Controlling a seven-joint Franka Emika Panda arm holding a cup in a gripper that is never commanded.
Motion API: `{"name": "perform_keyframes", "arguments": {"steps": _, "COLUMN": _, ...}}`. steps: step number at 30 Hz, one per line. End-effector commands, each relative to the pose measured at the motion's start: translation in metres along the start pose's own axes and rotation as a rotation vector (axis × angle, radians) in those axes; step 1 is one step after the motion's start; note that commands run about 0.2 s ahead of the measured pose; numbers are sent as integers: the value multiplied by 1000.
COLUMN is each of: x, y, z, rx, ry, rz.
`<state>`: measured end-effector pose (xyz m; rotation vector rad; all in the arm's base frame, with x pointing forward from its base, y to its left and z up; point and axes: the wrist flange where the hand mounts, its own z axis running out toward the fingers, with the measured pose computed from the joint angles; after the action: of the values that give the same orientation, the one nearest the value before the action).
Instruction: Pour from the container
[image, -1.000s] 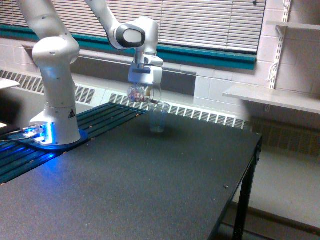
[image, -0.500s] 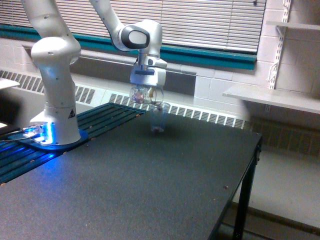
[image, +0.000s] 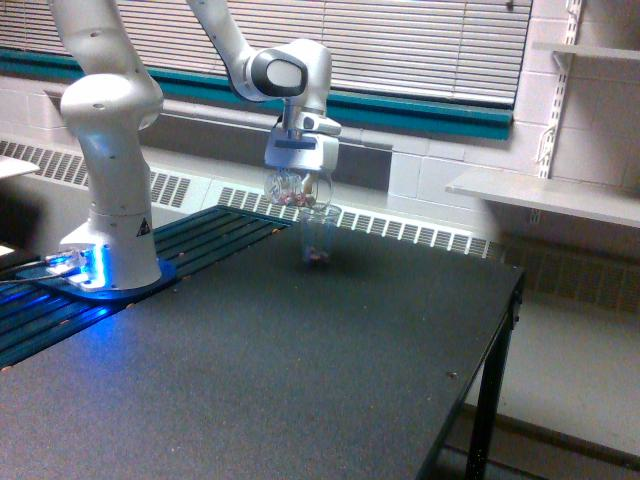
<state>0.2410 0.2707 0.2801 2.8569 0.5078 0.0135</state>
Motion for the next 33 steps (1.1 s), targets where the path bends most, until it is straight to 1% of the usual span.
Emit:
{"name": "perform_keyframes", "arguments": {"steps": 1, "x": 3, "y": -3, "z": -1, "rx": -15, "ry": -9, "rz": -26}}
{"name": "perform_keyframes", "arguments": {"steps": 25, "x": 11, "y": -14, "z": -7, "rx": -55, "ry": -46, "rz": -92}}
{"name": "perform_keyframes", "arguments": {"steps": 33, "x": 17, "y": -17, "z": -14, "rx": -51, "ry": -31, "rz": -91}}
